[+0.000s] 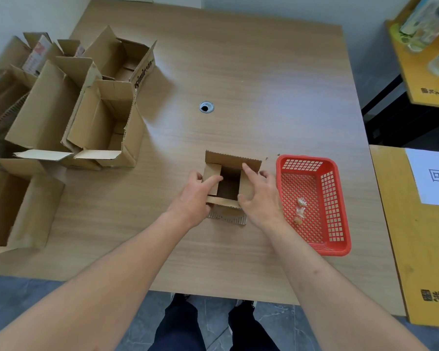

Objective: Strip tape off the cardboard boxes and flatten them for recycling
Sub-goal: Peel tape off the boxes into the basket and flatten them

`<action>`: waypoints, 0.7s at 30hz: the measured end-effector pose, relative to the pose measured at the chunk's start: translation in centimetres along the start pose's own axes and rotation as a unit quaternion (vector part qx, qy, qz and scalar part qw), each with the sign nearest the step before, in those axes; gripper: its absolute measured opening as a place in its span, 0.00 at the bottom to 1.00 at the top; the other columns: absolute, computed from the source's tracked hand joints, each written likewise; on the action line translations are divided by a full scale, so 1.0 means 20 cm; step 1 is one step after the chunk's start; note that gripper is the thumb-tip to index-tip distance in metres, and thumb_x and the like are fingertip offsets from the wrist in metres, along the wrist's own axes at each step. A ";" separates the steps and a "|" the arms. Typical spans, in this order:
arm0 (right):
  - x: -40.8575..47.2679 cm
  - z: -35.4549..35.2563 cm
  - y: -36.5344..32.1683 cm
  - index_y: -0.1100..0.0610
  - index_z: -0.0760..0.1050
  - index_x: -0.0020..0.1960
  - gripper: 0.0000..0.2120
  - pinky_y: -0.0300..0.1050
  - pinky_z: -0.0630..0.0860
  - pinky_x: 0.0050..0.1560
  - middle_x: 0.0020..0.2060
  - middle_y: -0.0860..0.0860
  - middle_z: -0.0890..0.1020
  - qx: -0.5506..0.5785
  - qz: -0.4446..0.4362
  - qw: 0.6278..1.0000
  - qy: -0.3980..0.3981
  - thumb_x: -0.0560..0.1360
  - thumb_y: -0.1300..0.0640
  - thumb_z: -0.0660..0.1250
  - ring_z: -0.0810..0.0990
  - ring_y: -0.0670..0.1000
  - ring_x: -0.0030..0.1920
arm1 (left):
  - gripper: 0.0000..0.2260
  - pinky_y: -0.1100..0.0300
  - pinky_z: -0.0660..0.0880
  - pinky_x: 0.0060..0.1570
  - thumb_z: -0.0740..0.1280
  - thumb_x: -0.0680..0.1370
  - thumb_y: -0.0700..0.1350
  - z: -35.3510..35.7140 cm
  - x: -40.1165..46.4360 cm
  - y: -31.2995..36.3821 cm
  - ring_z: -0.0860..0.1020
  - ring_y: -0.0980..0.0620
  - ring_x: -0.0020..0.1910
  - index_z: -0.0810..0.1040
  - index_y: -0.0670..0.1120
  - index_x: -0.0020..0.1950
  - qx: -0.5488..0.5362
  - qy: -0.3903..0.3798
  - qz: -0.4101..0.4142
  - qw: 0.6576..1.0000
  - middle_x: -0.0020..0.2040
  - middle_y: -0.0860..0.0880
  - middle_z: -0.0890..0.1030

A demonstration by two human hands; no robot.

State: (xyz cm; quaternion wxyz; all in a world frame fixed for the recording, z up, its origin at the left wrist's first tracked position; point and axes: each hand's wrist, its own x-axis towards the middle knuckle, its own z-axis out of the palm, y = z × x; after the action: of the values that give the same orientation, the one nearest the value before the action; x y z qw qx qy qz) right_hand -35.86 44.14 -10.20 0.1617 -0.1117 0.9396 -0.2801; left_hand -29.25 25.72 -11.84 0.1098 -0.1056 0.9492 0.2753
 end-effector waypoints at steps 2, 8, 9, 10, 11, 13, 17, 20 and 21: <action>0.00 -0.01 -0.02 0.30 0.49 0.80 0.44 0.53 0.73 0.70 0.74 0.56 0.63 0.000 0.017 0.999 -0.027 0.75 0.46 0.74 0.71 0.56 0.70 | 0.33 0.52 0.78 0.53 0.74 0.77 0.45 -0.01 0.00 0.01 0.74 0.47 0.48 0.65 0.62 0.78 0.036 -0.029 0.005 0.999 0.61 0.47 0.62; 0.05 -0.03 -0.05 0.29 0.47 0.79 0.45 0.53 0.76 0.64 0.72 0.55 0.64 0.000 0.064 0.997 -0.046 0.74 0.45 0.73 0.76 0.56 0.62 | 0.19 0.45 0.80 0.50 0.72 0.78 0.45 -0.02 0.00 0.05 0.76 0.44 0.46 0.70 0.56 0.65 0.027 -0.001 0.024 0.999 0.62 0.45 0.63; 0.06 -0.03 -0.05 0.29 0.47 0.79 0.44 0.53 0.77 0.62 0.71 0.54 0.64 -0.001 0.069 0.997 -0.043 0.74 0.46 0.71 0.77 0.55 0.60 | 0.16 0.45 0.80 0.48 0.73 0.78 0.45 -0.03 -0.01 0.05 0.77 0.43 0.45 0.68 0.55 0.59 0.015 0.013 0.034 0.999 0.63 0.44 0.63; 0.07 -0.04 -0.05 0.28 0.48 0.79 0.43 0.54 0.77 0.61 0.70 0.53 0.65 0.004 0.073 0.997 -0.040 0.73 0.45 0.70 0.76 0.55 0.60 | 0.16 0.45 0.81 0.47 0.73 0.77 0.45 -0.03 -0.02 0.05 0.78 0.42 0.45 0.66 0.54 0.53 0.009 0.027 0.043 0.999 0.65 0.43 0.64; 0.07 -0.04 -0.05 0.29 0.49 0.78 0.41 0.53 0.76 0.62 0.69 0.52 0.66 0.017 0.077 0.996 -0.036 0.73 0.44 0.68 0.75 0.54 0.61 | 0.17 0.45 0.81 0.46 0.74 0.77 0.45 -0.03 -0.02 0.04 0.79 0.41 0.45 0.64 0.54 0.49 0.007 0.040 0.050 0.998 0.66 0.43 0.65; 0.07 -0.05 -0.05 0.31 0.53 0.79 0.35 0.52 0.72 0.66 0.67 0.52 0.67 0.054 0.076 0.995 -0.018 0.76 0.44 0.64 0.72 0.53 0.64 | 0.20 0.47 0.80 0.45 0.75 0.76 0.43 -0.04 -0.03 0.01 0.79 0.42 0.46 0.62 0.53 0.43 -0.001 0.069 0.064 0.996 0.66 0.44 0.70; 0.06 -0.04 -0.03 0.37 0.59 0.79 0.26 0.53 0.68 0.69 0.64 0.52 0.69 0.124 0.056 0.989 0.053 0.81 0.48 0.55 0.68 0.48 0.60 | 0.22 0.64 0.67 0.35 0.78 0.72 0.37 -0.06 -0.02 -0.04 0.71 0.49 0.37 0.63 0.49 0.38 -0.059 0.136 0.053 0.987 0.42 0.52 0.74; 0.08 -0.04 0.01 0.39 0.56 0.79 0.27 0.55 0.66 0.73 0.73 0.52 0.66 0.177 0.067 0.978 0.089 0.81 0.43 0.54 0.69 0.50 0.68 | 0.21 0.60 0.62 0.32 0.79 0.72 0.39 -0.10 0.01 -0.06 0.66 0.52 0.33 0.65 0.48 0.37 -0.128 0.175 -0.003 0.976 0.33 0.54 0.69; 0.09 -0.04 0.02 0.40 0.55 0.80 0.30 0.58 0.65 0.75 0.76 0.52 0.65 0.190 0.067 0.975 0.094 0.79 0.39 0.54 0.68 0.52 0.71 | 0.19 0.60 0.64 0.31 0.79 0.72 0.40 -0.12 0.02 -0.06 0.67 0.53 0.33 0.66 0.48 0.39 -0.150 0.188 -0.019 0.970 0.33 0.54 0.71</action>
State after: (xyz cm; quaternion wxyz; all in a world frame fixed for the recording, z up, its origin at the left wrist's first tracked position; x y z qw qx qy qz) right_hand -37.83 44.40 -10.25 0.1090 0.0113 0.8854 -0.4517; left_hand -29.70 23.28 -10.56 -0.0827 -0.1891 0.8987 0.3871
